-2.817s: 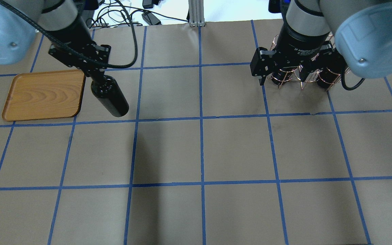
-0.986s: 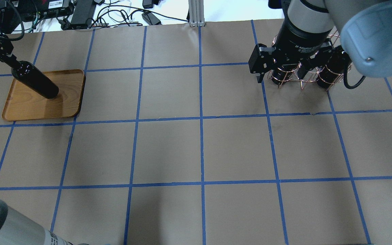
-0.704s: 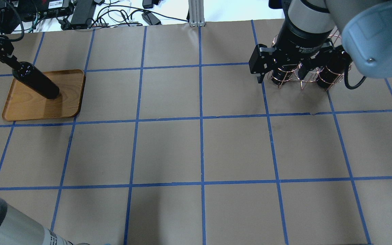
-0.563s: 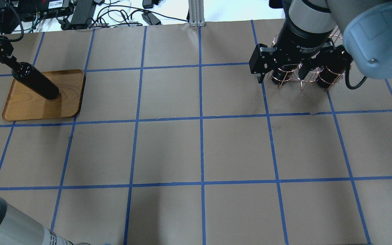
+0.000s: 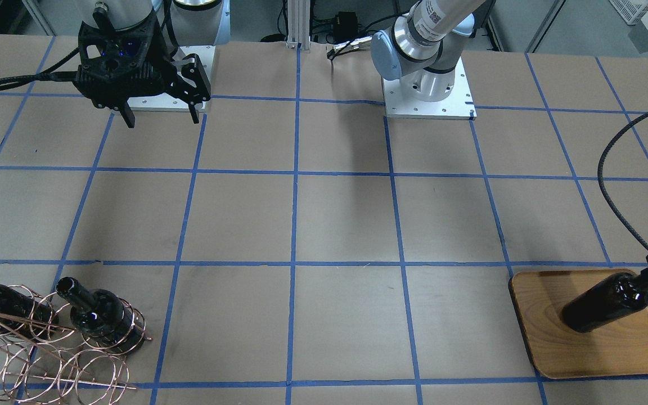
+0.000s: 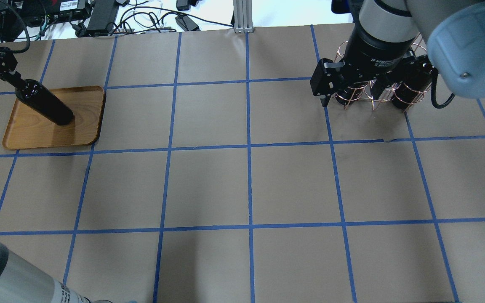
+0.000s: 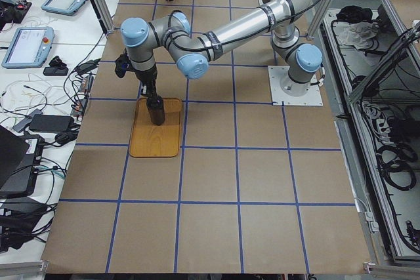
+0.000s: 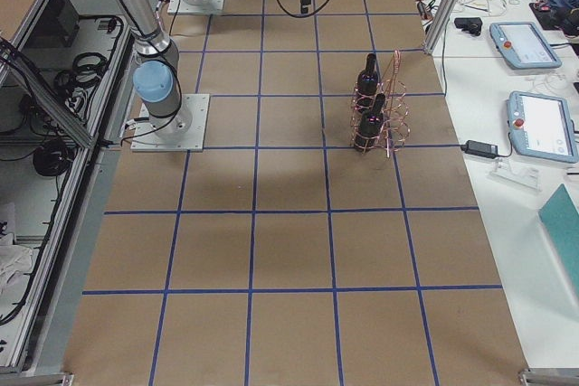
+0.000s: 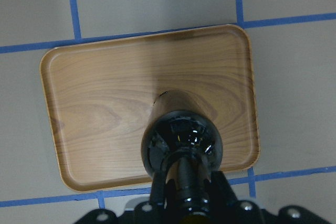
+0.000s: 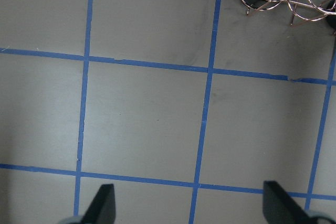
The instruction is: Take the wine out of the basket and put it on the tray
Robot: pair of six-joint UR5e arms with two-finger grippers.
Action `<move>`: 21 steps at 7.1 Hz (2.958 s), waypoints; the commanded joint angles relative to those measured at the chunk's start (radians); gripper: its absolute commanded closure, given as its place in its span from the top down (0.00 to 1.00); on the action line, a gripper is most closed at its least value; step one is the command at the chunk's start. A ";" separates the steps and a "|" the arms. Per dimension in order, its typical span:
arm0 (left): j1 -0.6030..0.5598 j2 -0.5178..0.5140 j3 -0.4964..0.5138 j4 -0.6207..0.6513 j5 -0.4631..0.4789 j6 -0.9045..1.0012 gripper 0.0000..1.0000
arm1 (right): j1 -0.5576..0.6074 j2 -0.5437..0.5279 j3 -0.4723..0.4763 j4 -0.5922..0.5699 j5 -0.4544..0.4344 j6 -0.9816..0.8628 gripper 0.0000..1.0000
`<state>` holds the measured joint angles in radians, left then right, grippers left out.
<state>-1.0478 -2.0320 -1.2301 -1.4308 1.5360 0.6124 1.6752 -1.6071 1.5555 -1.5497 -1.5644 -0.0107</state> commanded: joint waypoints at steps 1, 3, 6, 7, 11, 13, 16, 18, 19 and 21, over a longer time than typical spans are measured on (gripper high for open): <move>0.002 -0.001 -0.002 0.001 0.001 0.001 0.43 | 0.000 0.000 0.000 0.010 0.000 -0.002 1.00; 0.003 0.015 -0.005 -0.002 -0.002 0.001 0.78 | 0.000 0.000 0.000 0.007 0.001 -0.002 1.00; -0.014 0.102 -0.005 -0.089 0.003 -0.012 0.81 | 0.000 0.000 0.002 0.010 0.000 0.000 1.00; -0.056 0.145 -0.009 -0.120 0.006 -0.043 0.81 | 0.000 0.000 0.002 0.007 0.000 0.000 1.00; -0.340 0.304 -0.124 -0.217 0.004 -0.462 0.88 | 0.000 0.000 0.002 0.005 0.000 0.000 1.00; -0.487 0.370 -0.163 -0.214 0.006 -0.584 1.00 | 0.000 0.000 0.002 0.007 -0.002 0.000 1.00; -0.571 0.433 -0.215 -0.177 0.006 -0.582 1.00 | 0.001 0.000 0.002 0.008 -0.002 0.001 1.00; -0.569 0.434 -0.221 -0.148 0.007 -0.582 1.00 | 0.001 0.000 0.002 0.003 0.000 0.001 1.00; -0.569 0.438 -0.224 -0.146 0.007 -0.583 1.00 | 0.001 0.000 0.002 0.002 0.000 0.001 1.00; -0.569 0.459 -0.245 -0.148 0.009 -0.583 1.00 | 0.001 0.000 0.002 -0.001 0.000 0.000 1.00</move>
<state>-1.6168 -1.5863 -1.4609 -1.5795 1.5442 0.0300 1.6767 -1.6076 1.5570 -1.5491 -1.5647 -0.0102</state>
